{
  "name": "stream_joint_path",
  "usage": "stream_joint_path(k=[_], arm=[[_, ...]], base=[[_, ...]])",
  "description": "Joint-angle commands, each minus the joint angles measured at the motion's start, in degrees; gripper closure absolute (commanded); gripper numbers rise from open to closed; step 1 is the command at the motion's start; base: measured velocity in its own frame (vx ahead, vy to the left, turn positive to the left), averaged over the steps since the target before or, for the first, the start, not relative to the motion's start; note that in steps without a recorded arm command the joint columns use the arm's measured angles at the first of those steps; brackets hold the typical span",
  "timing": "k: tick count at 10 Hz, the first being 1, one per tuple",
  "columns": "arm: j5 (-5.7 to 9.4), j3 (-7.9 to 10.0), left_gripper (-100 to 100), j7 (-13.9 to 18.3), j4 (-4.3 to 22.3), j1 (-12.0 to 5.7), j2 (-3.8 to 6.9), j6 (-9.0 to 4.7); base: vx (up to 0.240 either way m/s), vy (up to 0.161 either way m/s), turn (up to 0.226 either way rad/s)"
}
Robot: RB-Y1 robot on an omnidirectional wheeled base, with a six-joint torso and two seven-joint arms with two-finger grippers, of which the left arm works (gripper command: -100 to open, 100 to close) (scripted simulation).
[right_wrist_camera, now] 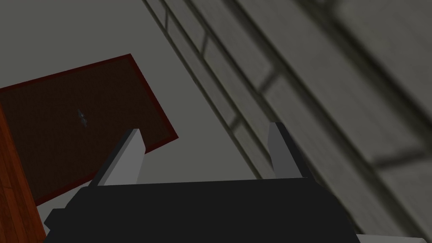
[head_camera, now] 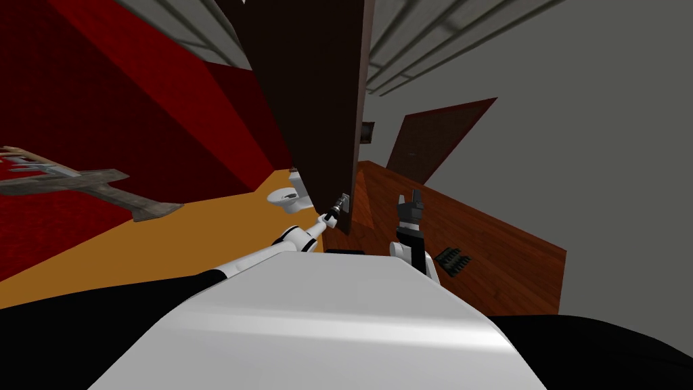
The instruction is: Push the door open
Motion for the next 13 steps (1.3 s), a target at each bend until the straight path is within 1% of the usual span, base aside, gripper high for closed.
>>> stream_joint_path(k=[1, 2, 3, 4, 5, 6, 7, 8, 9, 10, 11, 13], arm=[[0.27, 0.74, 100, -0.47, -1.29, 0.27, 1.34, 0.02], [0.38, 0.96, 100, -0.52, -1.29, 0.24, 1.55, 0.05], [0.5, 1.17, 100, -0.57, -1.29, 0.2, 1.38, 0.07], [0.5, 1.17, 100, -0.57, 1.89, 0.2, 1.38, 0.07], [0.5, 1.17, 100, -0.57, -1.29, 0.2, 1.38, 0.07], [0.69, 1.54, 100, -0.66, -1.3, 0.14, 0.16, 0.12], [0.77, 1.68, 100, -0.69, -1.3, 0.12, -0.66, 0.14], [0.55, 1.26, 100, -0.65, -2.27, 0.9, -0.12, 0.96], [0.94, 2.11, 100, -0.95, -2.4, 0.8, 1.13, 0.94], [0.94, 2.11, 100, -0.95, -2.4, 0.8, 1.13, 0.94], [1.27, 2.85, 100, -1.24, -2.38, 0.84, 1.95, 0.91], [1.66, 3.72, 100, -1.57, -2.36, 0.88, 2.59, 0.86]], base=[[0.149, -0.145, -0.024], [0.157, -0.136, 0.0], [0.204, -0.163, -0.02], [0.166, -0.106, -0.019], [0.075, -0.025, -0.006], [0.134, -0.08, -0.004], [0.166, -0.121, 0.012], [0.072, -0.052, -0.002], [0.104, -0.127, 0.014], [0.099, -0.137, 0.064], [0.092, -0.117, 0.056], [0.107, -0.154, 0.044]])
